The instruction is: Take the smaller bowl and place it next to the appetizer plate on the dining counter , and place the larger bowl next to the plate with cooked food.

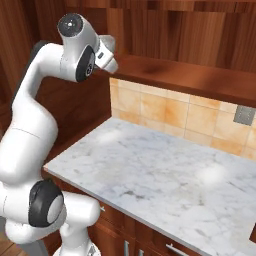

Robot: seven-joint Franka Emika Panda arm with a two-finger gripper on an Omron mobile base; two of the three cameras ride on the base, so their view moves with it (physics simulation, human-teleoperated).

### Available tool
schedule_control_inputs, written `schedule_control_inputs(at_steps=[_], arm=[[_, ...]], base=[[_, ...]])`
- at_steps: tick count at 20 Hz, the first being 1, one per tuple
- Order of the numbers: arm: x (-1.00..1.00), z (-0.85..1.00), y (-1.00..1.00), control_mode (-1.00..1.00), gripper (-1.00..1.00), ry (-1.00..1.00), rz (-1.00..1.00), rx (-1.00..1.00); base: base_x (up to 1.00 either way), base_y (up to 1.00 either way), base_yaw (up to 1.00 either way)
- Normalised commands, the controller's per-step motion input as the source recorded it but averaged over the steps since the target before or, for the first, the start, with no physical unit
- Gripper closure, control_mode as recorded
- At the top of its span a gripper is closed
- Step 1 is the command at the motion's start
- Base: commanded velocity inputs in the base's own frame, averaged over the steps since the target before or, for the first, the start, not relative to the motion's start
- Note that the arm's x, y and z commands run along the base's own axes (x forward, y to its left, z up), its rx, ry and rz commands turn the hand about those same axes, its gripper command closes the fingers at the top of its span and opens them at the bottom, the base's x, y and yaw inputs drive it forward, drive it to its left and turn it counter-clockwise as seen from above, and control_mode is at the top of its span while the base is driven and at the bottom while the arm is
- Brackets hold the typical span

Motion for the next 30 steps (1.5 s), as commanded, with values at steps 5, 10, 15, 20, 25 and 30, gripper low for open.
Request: schedule_control_inputs(at_steps=[5, 10, 15, 20, 25, 30], arm=[[-1.0, -0.24, 0.0, -1.0, 1.0, -0.12, 0.0, 0.03], [-1.0, 0.0, 0.0, -1.0, 1.0, 0.04, 0.0, 0.04], [-1.0, 0.0, 0.0, -1.0, 1.0, 0.18, 0.03, 0.03], [-0.9, 0.0, 0.0, -1.0, 1.0, 0.21, 0.05, 0.01], [-0.61, -0.02, 0.0, -1.0, 1.0, 0.2, 0.03, 0.0], [-0.47, -0.09, 0.01, -1.0, 1.0, 0.21, 0.04, 0.0]], base=[[0.0, 0.0, 0.0], [0.0, 0.0, 0.0], [0.0, 0.0, 0.0], [0.0, 0.0, 0.0], [0.0, 0.0, 0.0], [0.0, 0.0, 0.0]])
